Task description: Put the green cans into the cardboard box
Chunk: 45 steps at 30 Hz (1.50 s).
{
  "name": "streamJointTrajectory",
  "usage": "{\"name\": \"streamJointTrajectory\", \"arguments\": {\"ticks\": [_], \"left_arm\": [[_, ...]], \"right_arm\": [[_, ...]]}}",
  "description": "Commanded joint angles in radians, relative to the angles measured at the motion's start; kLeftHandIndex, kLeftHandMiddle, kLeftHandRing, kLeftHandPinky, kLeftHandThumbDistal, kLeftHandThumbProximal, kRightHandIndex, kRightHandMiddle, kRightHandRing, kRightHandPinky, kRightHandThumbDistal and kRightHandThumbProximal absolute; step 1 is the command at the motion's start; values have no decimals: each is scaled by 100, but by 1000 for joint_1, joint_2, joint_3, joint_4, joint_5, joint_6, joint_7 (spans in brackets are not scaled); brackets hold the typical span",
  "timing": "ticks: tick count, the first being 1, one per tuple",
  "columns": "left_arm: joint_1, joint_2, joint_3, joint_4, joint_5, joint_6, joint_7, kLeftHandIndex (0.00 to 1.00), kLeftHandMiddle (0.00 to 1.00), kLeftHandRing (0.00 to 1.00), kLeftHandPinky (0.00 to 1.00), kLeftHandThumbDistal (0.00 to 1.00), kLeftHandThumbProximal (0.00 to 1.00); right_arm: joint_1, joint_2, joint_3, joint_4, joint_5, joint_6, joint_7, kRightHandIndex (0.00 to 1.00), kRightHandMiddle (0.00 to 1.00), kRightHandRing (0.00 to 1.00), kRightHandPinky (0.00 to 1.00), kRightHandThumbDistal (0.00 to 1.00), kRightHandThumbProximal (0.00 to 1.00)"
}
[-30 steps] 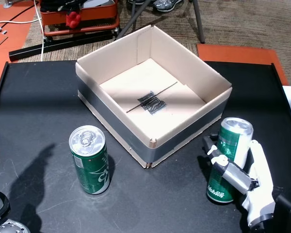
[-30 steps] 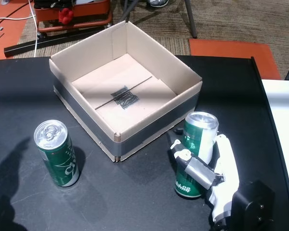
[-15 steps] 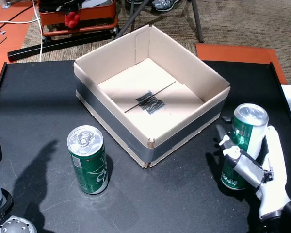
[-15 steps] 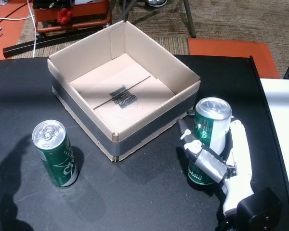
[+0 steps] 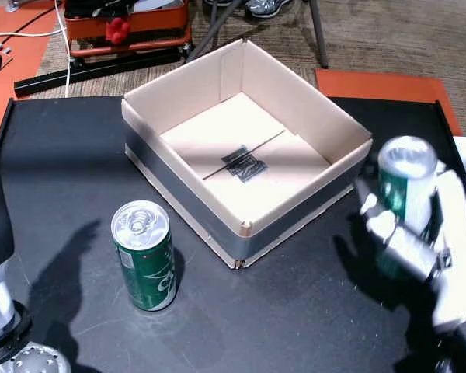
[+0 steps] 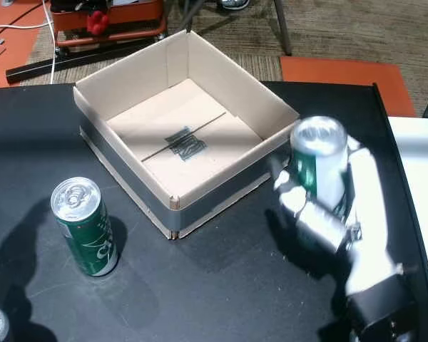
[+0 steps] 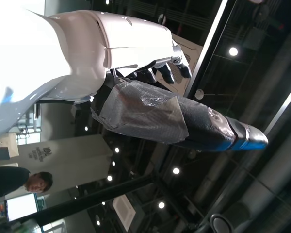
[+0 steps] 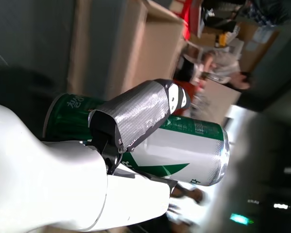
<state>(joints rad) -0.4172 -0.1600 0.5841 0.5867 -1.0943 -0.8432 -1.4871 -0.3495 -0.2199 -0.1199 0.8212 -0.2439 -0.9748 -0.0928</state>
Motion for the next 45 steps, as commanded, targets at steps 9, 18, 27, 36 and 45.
{"name": "streamJointTrajectory", "arguments": {"ticks": [9, 18, 27, 36, 45], "left_arm": [[-62, -44, 48, 81, -16, -15, -66, 93, 91, 88, 92, 96, 75], [-75, -65, 48, 77, -20, -12, -78, 96, 93, 89, 90, 99, 75], [-86, -77, 71, 82, -59, 6, -127, 93, 93, 88, 90, 100, 78], [-70, -88, 60, 59, -67, 24, -127, 93, 92, 88, 90, 99, 78], [-58, -105, 70, 36, -67, 10, -125, 92, 91, 87, 90, 100, 80]], "right_arm": [[-269, -105, 47, -283, -110, 28, -48, 19, 36, 57, 67, 56, 3], [-621, -99, 161, -136, -149, 167, 20, 1, 22, 43, 44, 56, 0], [-853, -80, 327, 163, -296, 266, -12, 5, 21, 30, 24, 59, 0], [-889, -31, 437, 294, -358, 277, -47, 6, 19, 27, 21, 59, 0], [-910, -41, 489, 424, -356, 330, 167, 8, 30, 42, 28, 56, 0]]}}
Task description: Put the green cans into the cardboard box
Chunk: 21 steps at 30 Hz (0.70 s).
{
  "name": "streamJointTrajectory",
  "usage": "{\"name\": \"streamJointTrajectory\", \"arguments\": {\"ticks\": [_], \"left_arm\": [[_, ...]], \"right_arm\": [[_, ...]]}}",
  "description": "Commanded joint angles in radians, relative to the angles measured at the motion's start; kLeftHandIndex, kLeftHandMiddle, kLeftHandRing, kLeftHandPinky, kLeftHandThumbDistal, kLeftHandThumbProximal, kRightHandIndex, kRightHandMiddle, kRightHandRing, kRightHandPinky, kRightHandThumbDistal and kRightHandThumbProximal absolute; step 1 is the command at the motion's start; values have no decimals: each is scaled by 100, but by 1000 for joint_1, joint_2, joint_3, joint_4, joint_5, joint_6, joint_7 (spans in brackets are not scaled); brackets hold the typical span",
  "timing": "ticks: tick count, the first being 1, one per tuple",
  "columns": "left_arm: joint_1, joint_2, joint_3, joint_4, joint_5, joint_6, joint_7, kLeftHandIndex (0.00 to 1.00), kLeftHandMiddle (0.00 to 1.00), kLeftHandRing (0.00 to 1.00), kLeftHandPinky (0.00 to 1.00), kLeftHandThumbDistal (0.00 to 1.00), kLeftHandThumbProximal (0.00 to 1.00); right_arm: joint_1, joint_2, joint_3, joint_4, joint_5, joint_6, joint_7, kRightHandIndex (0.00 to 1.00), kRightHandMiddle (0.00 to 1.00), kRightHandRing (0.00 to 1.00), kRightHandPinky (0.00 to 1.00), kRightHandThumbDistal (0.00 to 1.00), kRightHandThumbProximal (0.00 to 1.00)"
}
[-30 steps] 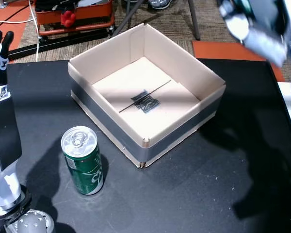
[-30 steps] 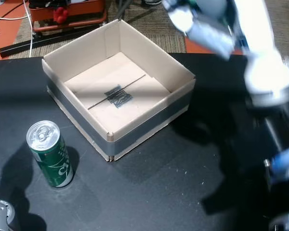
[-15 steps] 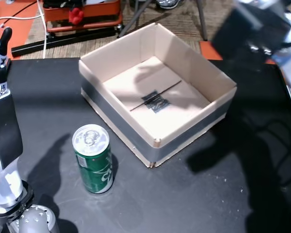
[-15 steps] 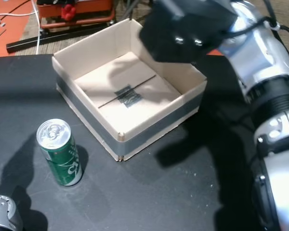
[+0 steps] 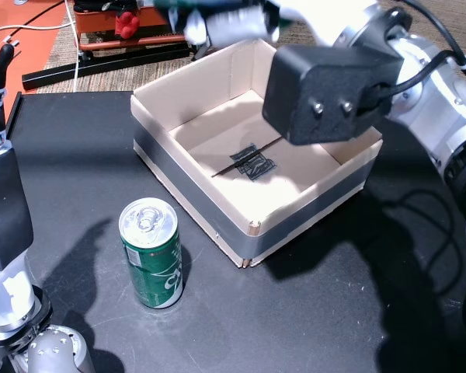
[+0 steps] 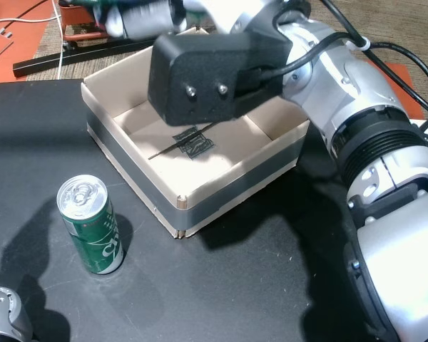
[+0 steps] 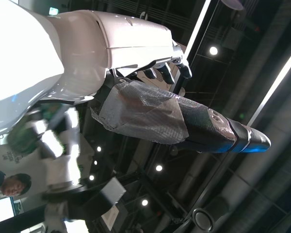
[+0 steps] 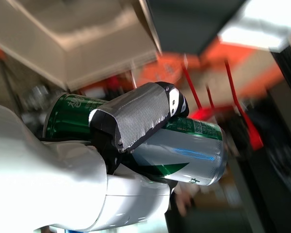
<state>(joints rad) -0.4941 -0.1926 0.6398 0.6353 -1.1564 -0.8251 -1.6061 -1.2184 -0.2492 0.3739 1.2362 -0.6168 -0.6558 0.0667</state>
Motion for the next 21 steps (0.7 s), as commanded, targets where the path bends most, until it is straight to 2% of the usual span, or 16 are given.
{"name": "streamJointTrajectory", "arguments": {"ticks": [1, 3, 5, 10, 14, 18, 21], "left_arm": [[21, -74, 14, -14, -4, -10, -6, 93, 91, 87, 90, 100, 80], [23, -77, 12, -18, -2, -9, -6, 93, 91, 88, 90, 100, 80], [25, -77, 8, -21, 0, -5, -6, 93, 92, 88, 90, 100, 80], [31, -87, 2, -31, 5, -12, 4, 92, 91, 88, 90, 100, 79], [34, -93, -4, -40, 2, -13, 4, 94, 92, 88, 91, 100, 80], [32, -91, -6, -38, -3, -6, 0, 93, 91, 87, 92, 100, 80], [33, -101, -7, -44, 5, -28, 8, 92, 91, 87, 93, 100, 82]], "right_arm": [[-44, -14, -2, 20, 14, 28, 18, 8, 30, 41, 28, 55, 0], [-50, -21, 8, 39, 5, 63, 42, 10, 32, 43, 30, 54, 0], [-60, -30, 36, 53, -23, 99, 58, 15, 32, 40, 28, 52, 0], [-68, -30, 96, 77, -73, 177, 87, 18, 27, 29, 19, 53, 0], [-60, -25, 119, 84, -86, 211, 94, 14, 21, 21, 13, 56, 0], [-54, -23, 131, 88, -92, 226, 95, 12, 19, 19, 12, 56, 0], [-46, -22, 138, 91, -96, 216, 92, 8, 18, 19, 11, 57, 0]]}}
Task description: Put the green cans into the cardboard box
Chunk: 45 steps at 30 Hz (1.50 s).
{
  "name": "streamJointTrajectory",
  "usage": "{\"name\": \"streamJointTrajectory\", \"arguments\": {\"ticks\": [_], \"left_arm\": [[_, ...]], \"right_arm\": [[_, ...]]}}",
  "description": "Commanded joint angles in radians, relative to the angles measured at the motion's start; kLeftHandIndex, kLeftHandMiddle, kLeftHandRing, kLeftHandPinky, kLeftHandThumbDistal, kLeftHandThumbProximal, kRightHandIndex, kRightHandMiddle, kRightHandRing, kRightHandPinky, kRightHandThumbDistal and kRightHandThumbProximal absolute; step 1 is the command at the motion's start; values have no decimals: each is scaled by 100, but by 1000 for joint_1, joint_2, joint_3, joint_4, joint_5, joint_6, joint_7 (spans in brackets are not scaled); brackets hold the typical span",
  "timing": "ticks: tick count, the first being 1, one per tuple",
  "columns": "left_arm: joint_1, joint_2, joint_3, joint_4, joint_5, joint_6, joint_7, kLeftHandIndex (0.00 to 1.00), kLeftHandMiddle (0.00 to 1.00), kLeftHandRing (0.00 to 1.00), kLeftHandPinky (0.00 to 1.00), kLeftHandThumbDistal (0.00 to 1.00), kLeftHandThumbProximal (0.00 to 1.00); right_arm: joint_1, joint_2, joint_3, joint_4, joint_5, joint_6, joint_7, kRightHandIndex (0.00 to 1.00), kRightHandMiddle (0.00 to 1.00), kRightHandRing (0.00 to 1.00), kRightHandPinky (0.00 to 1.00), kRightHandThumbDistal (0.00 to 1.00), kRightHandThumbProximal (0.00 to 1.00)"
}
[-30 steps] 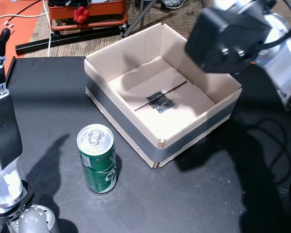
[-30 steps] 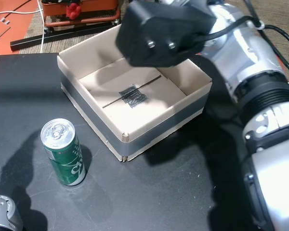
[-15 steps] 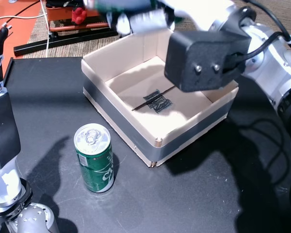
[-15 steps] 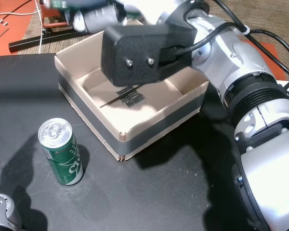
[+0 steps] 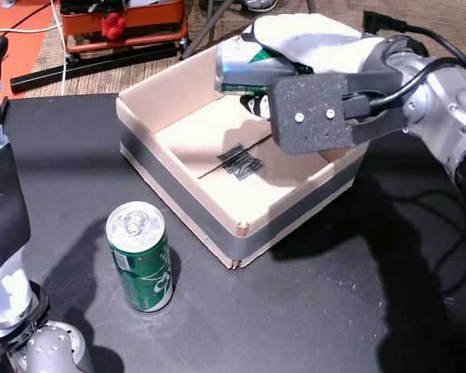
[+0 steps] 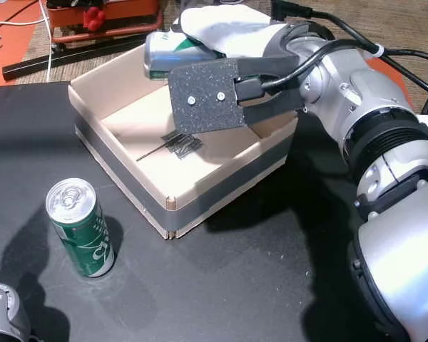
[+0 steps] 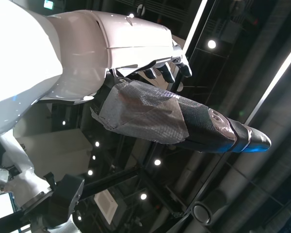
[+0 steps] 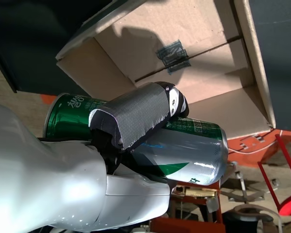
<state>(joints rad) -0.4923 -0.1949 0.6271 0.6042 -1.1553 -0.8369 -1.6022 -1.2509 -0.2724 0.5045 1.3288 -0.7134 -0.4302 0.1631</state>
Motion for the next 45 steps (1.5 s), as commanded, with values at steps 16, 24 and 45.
{"name": "streamJointTrajectory", "arguments": {"ticks": [16, 24, 45], "left_arm": [[30, -119, -23, -29, -1, -31, 6, 92, 91, 88, 91, 100, 79], [43, -126, -31, -54, -2, -32, 21, 94, 91, 87, 90, 100, 80], [75, -128, -74, -96, 11, -59, 67, 95, 91, 89, 90, 100, 83]], "right_arm": [[-22, 22, 87, -2, -64, -60, -92, 14, 28, 30, 12, 64, 0], [-22, 36, 101, 1, -59, -70, -69, 12, 23, 24, 18, 62, 0], [-12, 31, 105, 2, -53, -71, -44, 36, 45, 47, 51, 75, 1]]}}
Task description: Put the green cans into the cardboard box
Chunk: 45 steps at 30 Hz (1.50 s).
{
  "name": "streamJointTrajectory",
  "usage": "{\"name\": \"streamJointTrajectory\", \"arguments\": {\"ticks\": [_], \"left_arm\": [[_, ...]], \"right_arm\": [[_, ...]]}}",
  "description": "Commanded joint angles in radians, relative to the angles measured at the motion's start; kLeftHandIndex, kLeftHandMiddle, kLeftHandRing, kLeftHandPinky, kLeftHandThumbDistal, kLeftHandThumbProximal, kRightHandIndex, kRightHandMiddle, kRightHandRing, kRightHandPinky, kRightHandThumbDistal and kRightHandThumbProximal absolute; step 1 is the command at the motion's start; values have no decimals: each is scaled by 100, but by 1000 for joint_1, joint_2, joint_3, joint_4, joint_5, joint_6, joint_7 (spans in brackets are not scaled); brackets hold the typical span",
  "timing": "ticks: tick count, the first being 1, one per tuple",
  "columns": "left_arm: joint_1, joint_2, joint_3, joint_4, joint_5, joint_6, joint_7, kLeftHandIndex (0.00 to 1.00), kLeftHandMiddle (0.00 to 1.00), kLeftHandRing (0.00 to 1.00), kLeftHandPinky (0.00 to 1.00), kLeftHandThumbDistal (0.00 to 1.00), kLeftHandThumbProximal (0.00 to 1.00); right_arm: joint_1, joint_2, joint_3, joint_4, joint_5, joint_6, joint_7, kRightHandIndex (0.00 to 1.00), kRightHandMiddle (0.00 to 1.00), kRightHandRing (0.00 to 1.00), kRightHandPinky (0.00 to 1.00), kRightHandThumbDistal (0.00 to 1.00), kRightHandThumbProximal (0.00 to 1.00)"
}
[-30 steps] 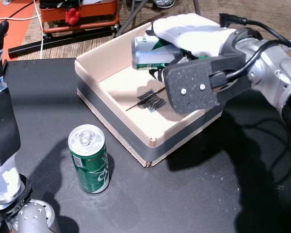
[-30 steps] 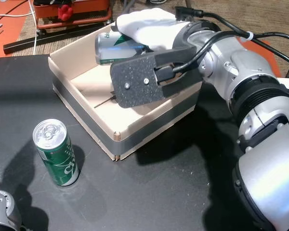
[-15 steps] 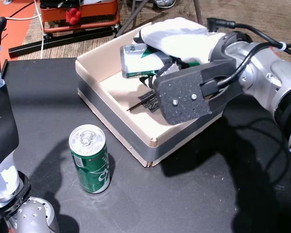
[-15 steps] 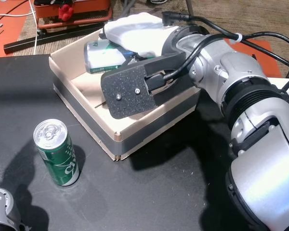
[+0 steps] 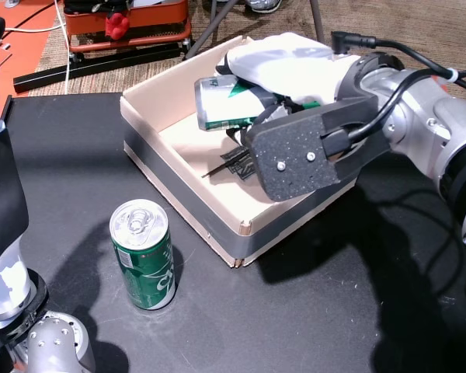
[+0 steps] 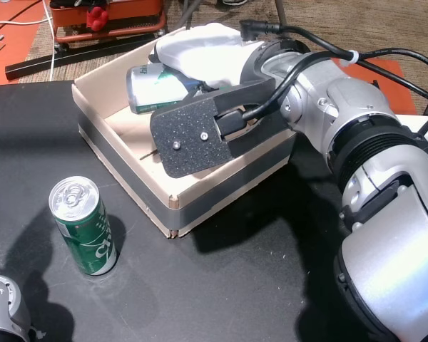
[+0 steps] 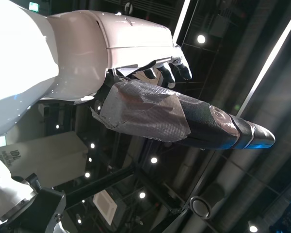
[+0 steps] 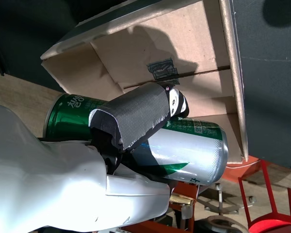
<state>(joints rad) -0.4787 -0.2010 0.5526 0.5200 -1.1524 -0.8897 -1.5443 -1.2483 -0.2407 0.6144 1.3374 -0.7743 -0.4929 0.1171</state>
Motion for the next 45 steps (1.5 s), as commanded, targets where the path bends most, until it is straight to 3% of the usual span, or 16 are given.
{"name": "streamJointTrajectory", "arguments": {"ticks": [1, 3, 4, 5, 7, 15, 31, 33, 34, 37, 38, 41, 45], "left_arm": [[63, -121, -1, -12, 10, -5, 12, 95, 91, 88, 89, 100, 82], [65, -122, -2, -13, 12, -10, 18, 96, 91, 88, 89, 100, 82], [66, -123, -2, -14, 12, -13, 19, 96, 91, 88, 89, 100, 82], [66, -122, -2, -13, 13, -15, 17, 96, 91, 88, 89, 100, 82], [67, -118, -2, -10, 12, -13, 13, 96, 91, 88, 90, 100, 82], [68, -118, -7, -8, 14, -12, 12, 95, 91, 88, 90, 100, 84], [72, -109, -7, 0, 17, -10, 17, 94, 91, 88, 90, 100, 83], [70, -108, -5, 5, 16, -11, 16, 93, 90, 88, 89, 99, 83], [68, -108, -3, 8, 16, -15, 15, 92, 90, 88, 89, 99, 84], [60, -104, 4, 20, 7, -13, 1, 91, 91, 88, 91, 99, 83], [56, -100, 8, 26, 4, -11, -5, 91, 91, 89, 93, 100, 82], [43, -83, 18, 48, -3, 2, -27, 92, 92, 90, 95, 100, 82], [24, -74, 37, 65, -17, 11, -52, 89, 90, 89, 94, 100, 82]], "right_arm": [[-15, -3, -3, -7, 5, -10, 5, 47, 58, 60, 64, 83, 6], [-16, -6, 2, -6, 2, -12, 16, 68, 80, 86, 87, 92, 12], [-16, -7, 4, -6, -1, -11, 20, 76, 87, 95, 94, 93, 13], [-17, -8, 9, -6, -6, -6, 21, 85, 95, 99, 99, 95, 16], [-18, -10, 21, -8, -18, -2, 11, 98, 100, 100, 100, 98, 21], [-21, -17, 41, -13, -35, -4, -4, 100, 100, 100, 100, 99, 25], [-7, -16, 15, -12, -3, -16, -12, 100, 100, 100, 100, 100, 21], [4, -22, 1, -17, 9, -34, -41, 97, 96, 98, 96, 92, 15], [15, -26, -6, -22, 12, -44, -78, 91, 90, 91, 89, 82, 11], [64, -39, -26, -41, 14, -86, -245, 70, 70, 72, 71, 73, 0], [86, -43, -28, -49, 9, -101, -324, 64, 63, 66, 66, 64, 0], [145, -51, -15, -67, -22, -124, -564, 44, 45, 53, 55, 60, 0], [212, -59, -9, -82, -41, -159, -784, 40, 43, 49, 50, 56, 0]]}}
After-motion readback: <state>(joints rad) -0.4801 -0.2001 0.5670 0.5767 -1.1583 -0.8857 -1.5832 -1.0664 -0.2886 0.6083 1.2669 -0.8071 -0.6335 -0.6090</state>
